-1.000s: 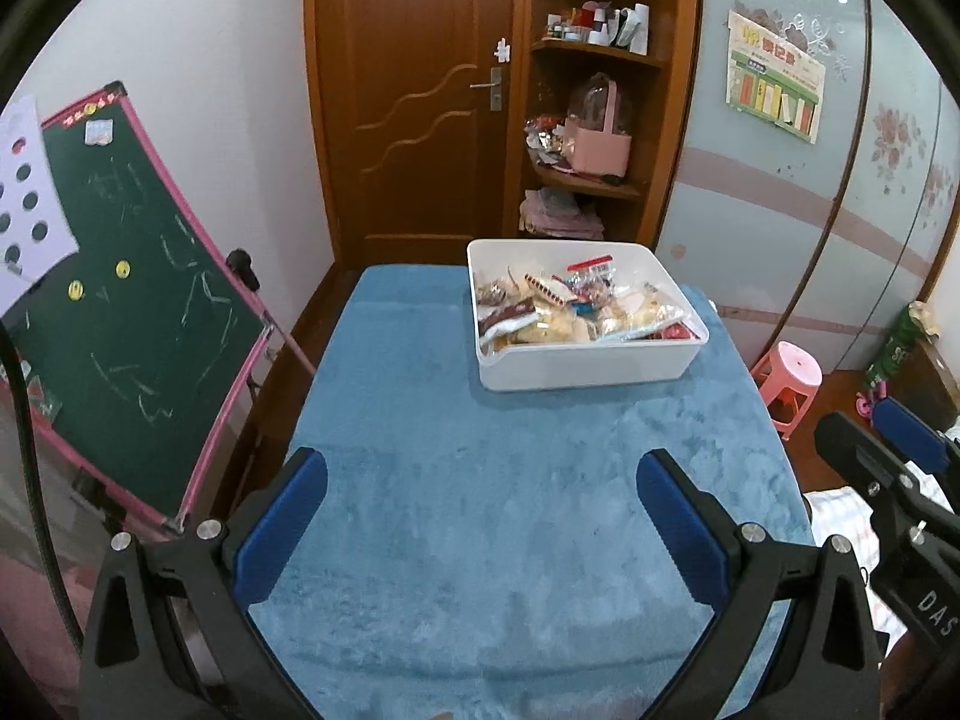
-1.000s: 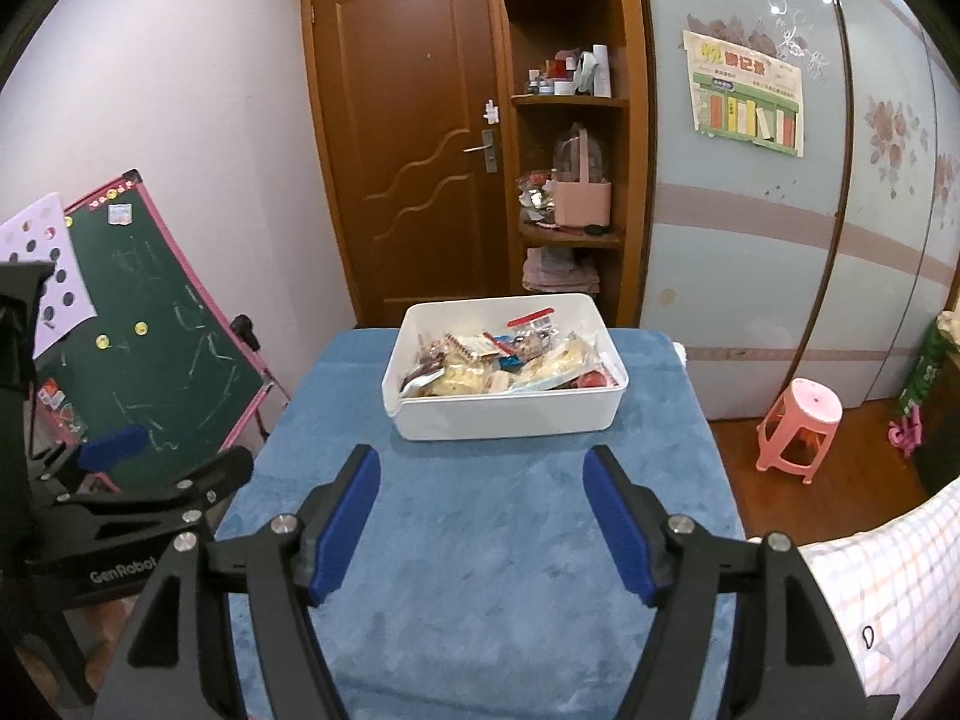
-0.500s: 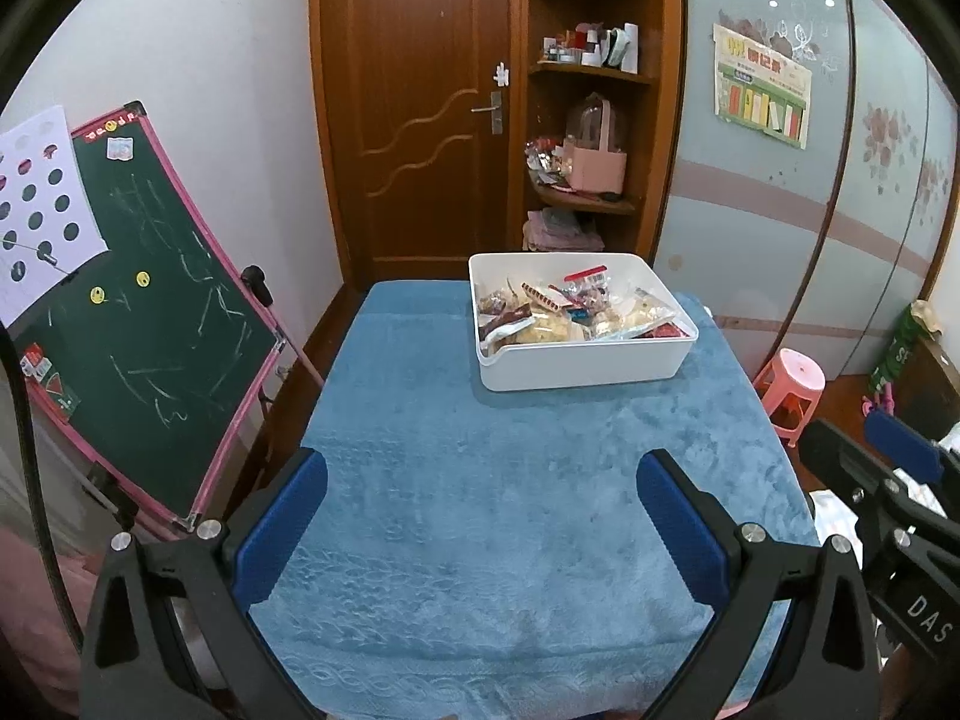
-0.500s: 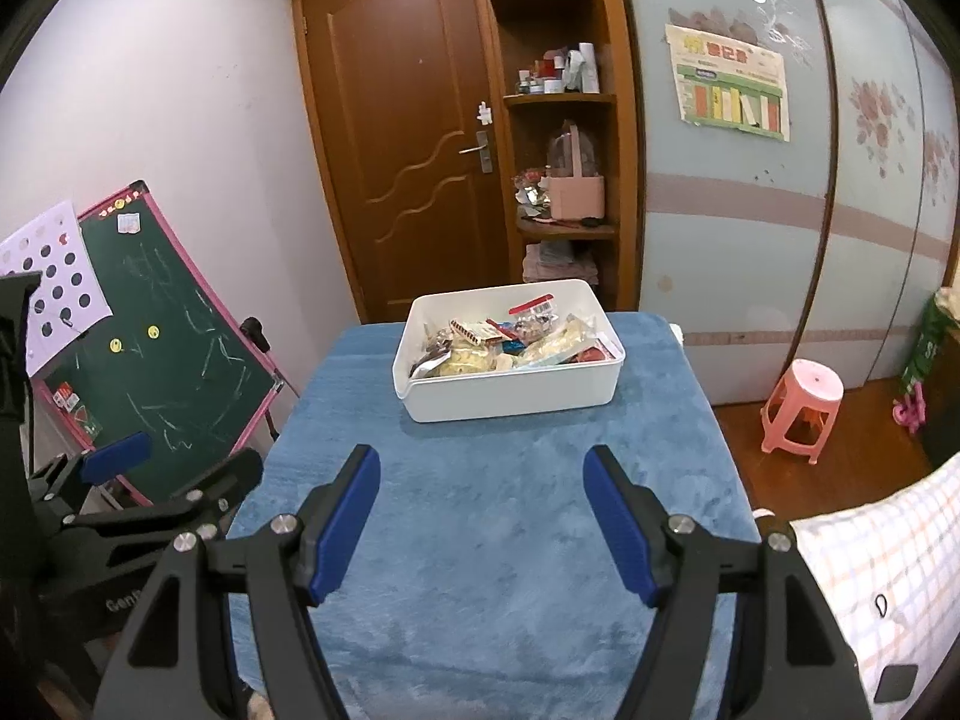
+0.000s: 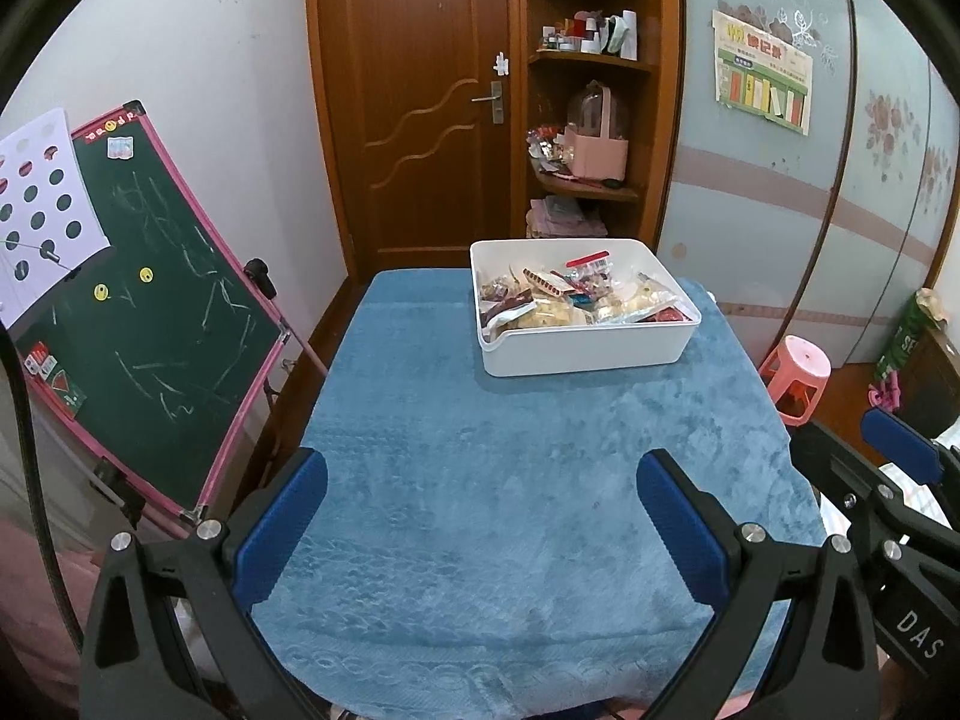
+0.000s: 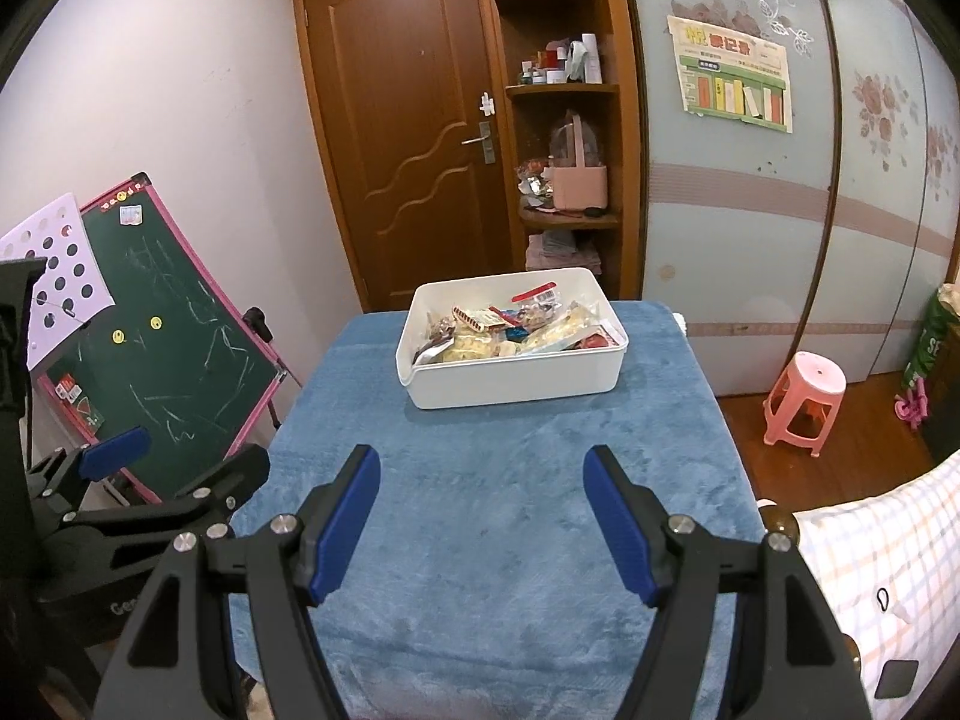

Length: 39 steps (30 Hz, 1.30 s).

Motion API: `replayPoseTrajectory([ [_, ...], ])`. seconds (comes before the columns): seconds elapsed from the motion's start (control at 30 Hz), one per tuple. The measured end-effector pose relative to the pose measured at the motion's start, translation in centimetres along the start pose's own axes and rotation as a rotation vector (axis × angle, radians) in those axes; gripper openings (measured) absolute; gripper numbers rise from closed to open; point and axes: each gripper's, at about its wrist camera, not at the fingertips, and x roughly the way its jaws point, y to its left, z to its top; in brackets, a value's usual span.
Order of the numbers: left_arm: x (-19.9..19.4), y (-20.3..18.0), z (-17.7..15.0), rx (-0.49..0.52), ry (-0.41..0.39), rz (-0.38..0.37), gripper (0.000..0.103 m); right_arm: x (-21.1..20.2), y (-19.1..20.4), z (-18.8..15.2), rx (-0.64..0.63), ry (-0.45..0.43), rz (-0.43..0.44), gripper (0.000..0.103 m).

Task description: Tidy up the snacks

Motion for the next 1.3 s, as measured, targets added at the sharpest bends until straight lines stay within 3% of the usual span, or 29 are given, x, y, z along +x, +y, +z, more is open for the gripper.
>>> replayPoseTrajectory([
  [1.3,0.54,0.49,-0.51,-0.011,0.026,-0.007,0.103,0.63,-0.05,-0.50,0.011,0.018,0.018,0.071],
])
